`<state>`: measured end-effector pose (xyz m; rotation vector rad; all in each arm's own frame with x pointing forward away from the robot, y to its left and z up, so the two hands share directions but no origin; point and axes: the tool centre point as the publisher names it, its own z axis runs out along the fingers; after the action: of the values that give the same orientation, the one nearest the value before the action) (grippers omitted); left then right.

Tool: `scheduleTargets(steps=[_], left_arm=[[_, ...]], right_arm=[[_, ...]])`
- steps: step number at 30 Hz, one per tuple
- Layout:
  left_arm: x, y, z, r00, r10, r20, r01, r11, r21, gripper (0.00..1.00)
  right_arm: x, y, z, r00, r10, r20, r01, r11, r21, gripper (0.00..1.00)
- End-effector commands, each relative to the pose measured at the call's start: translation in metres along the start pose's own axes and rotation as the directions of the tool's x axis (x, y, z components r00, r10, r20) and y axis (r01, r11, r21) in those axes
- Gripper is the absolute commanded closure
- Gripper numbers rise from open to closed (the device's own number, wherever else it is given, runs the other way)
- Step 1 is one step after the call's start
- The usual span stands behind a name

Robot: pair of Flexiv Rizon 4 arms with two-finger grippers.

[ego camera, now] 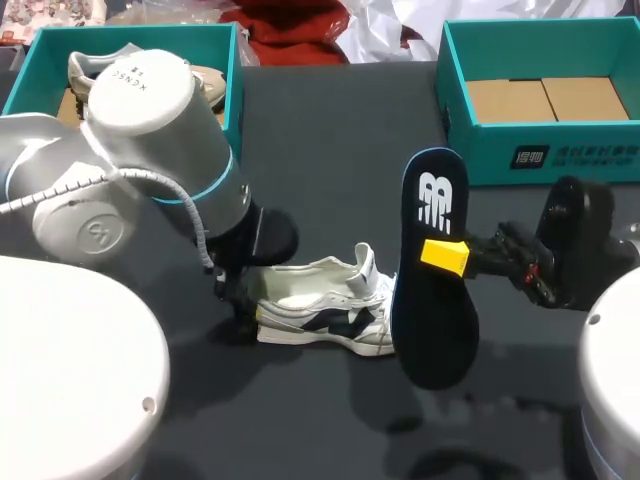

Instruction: Take the shoe out of the shoebox, open the shoe tongue, remove and reinsert the insole, then place the shoe into the shoebox

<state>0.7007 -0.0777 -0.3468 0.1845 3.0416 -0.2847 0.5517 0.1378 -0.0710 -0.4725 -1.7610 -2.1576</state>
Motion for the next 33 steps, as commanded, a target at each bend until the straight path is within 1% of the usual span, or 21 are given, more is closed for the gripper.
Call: scheduleTargets(steps=[1,8,10,14,17,19,21,29,30,31,32,33], left_arm=[[-0.007,-0.009,0.003,1.000,0.009,-0.024,-0.010,0.998,-0.056,0.00],[-0.006,-0.009,0.005,0.999,0.007,-0.045,-0.010,0.998,-0.068,0.00],[-0.005,-0.008,0.005,0.998,0.008,-0.060,-0.011,0.998,-0.061,0.00],[-0.003,-0.009,-0.008,0.998,0.020,-0.065,-0.022,0.999,-0.032,0.00],[-0.003,-0.014,-0.018,0.997,0.028,-0.069,-0.029,0.999,-0.027,0.00],[-0.003,-0.021,-0.025,0.996,0.025,-0.080,-0.029,0.998,-0.055,0.00],[-0.004,-0.027,-0.029,0.998,0.017,-0.065,-0.022,0.997,-0.080,0.00],[-0.010,-0.049,-0.036,0.998,0.029,-0.055,-0.034,0.995,-0.093,0.00],[-0.011,-0.050,-0.036,0.998,0.020,-0.062,-0.025,0.995,-0.092,0.00],[-0.015,-0.053,-0.035,0.997,0.018,-0.076,-0.024,0.996,-0.085,0.00],[-0.020,-0.056,-0.033,0.996,0.004,-0.090,-0.013,0.995,-0.095,0.00],[-0.020,-0.056,-0.033,0.996,0.004,-0.090,-0.013,0.995,-0.095,0.00]], right_arm=[[0.004,0.000,0.000,1.000,0.001,0.007,-0.001,1.000,0.000,1.00],[0.004,0.000,0.000,1.000,0.001,0.007,-0.001,1.000,0.000,1.00],[0.004,0.000,0.000,1.000,0.001,0.007,-0.001,1.000,0.000,1.00],[0.004,0.000,0.000,1.000,0.001,0.007,-0.001,1.000,0.000,1.00],[0.004,0.000,0.000,1.000,0.001,0.007,-0.001,1.000,0.000,1.00],[0.004,0.000,0.000,1.000,0.001,0.007,-0.001,1.000,0.000,1.00],[0.004,0.000,0.000,1.000,0.001,0.007,-0.001,1.000,0.000,1.00],[0.004,0.000,0.000,1.000,0.001,0.007,-0.001,1.000,0.000,1.00],[0.004,0.000,0.000,1.000,0.001,0.007,-0.001,1.000,0.000,1.00],[0.004,0.000,0.000,1.000,0.001,0.007,-0.001,1.000,0.000,1.00],[0.004,0.000,0.000,1.000,0.001,0.007,-0.001,1.000,0.000,1.00],[0.004,0.000,0.000,1.000,0.001,0.007,-0.001,1.000,0.000,1.00]])
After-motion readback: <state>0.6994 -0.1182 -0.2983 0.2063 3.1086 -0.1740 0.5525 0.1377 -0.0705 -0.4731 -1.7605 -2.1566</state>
